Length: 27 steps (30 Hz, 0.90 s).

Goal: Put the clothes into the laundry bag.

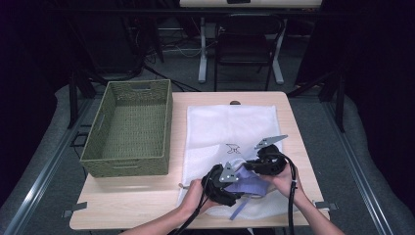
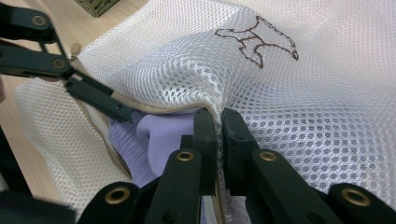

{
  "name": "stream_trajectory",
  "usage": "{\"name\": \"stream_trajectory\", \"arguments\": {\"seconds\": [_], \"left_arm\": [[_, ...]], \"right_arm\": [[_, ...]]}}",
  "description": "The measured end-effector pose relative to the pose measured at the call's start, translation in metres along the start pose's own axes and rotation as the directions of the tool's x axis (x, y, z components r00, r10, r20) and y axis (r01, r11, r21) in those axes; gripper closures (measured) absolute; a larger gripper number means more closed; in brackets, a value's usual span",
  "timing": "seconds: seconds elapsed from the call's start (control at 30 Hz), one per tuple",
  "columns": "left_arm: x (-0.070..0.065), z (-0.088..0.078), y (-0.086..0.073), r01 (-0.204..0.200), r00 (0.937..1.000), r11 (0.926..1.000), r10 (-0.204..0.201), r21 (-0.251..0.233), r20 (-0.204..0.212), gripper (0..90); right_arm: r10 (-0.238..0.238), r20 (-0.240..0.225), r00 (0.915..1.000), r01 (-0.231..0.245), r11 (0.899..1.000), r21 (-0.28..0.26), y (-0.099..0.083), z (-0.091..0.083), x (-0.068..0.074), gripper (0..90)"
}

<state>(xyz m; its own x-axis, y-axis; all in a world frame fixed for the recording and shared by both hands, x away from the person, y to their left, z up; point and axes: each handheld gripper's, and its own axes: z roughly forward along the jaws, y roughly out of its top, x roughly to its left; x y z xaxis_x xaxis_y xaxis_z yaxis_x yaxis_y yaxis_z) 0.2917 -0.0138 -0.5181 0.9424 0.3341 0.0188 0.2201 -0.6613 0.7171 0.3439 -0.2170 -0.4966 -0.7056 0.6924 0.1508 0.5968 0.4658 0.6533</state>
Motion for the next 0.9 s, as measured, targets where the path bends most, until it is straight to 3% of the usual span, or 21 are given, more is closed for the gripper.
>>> {"name": "stream_trajectory", "arguments": {"seconds": [0.13, 0.27, 0.33, 0.43, 0.63, 0.8, 0.9], "left_arm": [[-0.005, 0.007, 0.000, -0.041, 0.9991, 0.9984, 0.040, 0.039, 0.011, 29.5], [0.005, 0.029, -0.004, -0.008, 0.9999, 0.9956, 0.009, 0.094, -0.012, 30.8], [0.007, 0.038, -0.006, -0.017, 0.9993, 0.9924, 0.021, 0.122, -0.032, 33.2], [0.008, 0.047, -0.007, -0.032, 0.9976, 0.9863, 0.042, 0.162, -0.056, 40.9], [0.009, 0.054, -0.007, -0.042, 0.9890, 0.9821, 0.067, 0.184, -0.132, 56.6], [0.018, 0.051, -0.004, -0.036, 0.9875, 0.9817, 0.063, 0.187, -0.144, 79.8], [0.020, 0.050, -0.005, -0.041, 0.9868, 0.9825, 0.068, 0.182, -0.147, 83.0]], "right_arm": [[0.002, 0.000, 1.0000, -0.002, 1.000, -0.002, 0.001, 0.000, 0.000, 86.0], [0.001, -0.008, 1.0000, -0.001, 1.000, -0.004, 0.001, 0.001, 0.001, 86.1], [-0.005, -0.007, 1.0000, 0.005, 1.000, 0.001, 0.002, 0.001, 0.003, 86.1], [-0.005, -0.009, 0.9999, 0.005, 1.000, 0.004, 0.001, 0.001, 0.004, 86.1], [0.006, -0.022, 0.9997, -0.006, 1.000, 0.012, 0.000, 0.002, 0.002, 86.2], [0.012, -0.018, 0.9998, -0.012, 1.000, -0.011, 0.003, -0.002, 0.004, 86.4], [0.019, -0.026, 0.9995, -0.019, 1.000, -0.025, 0.004, -0.005, 0.003, 86.4]]}}
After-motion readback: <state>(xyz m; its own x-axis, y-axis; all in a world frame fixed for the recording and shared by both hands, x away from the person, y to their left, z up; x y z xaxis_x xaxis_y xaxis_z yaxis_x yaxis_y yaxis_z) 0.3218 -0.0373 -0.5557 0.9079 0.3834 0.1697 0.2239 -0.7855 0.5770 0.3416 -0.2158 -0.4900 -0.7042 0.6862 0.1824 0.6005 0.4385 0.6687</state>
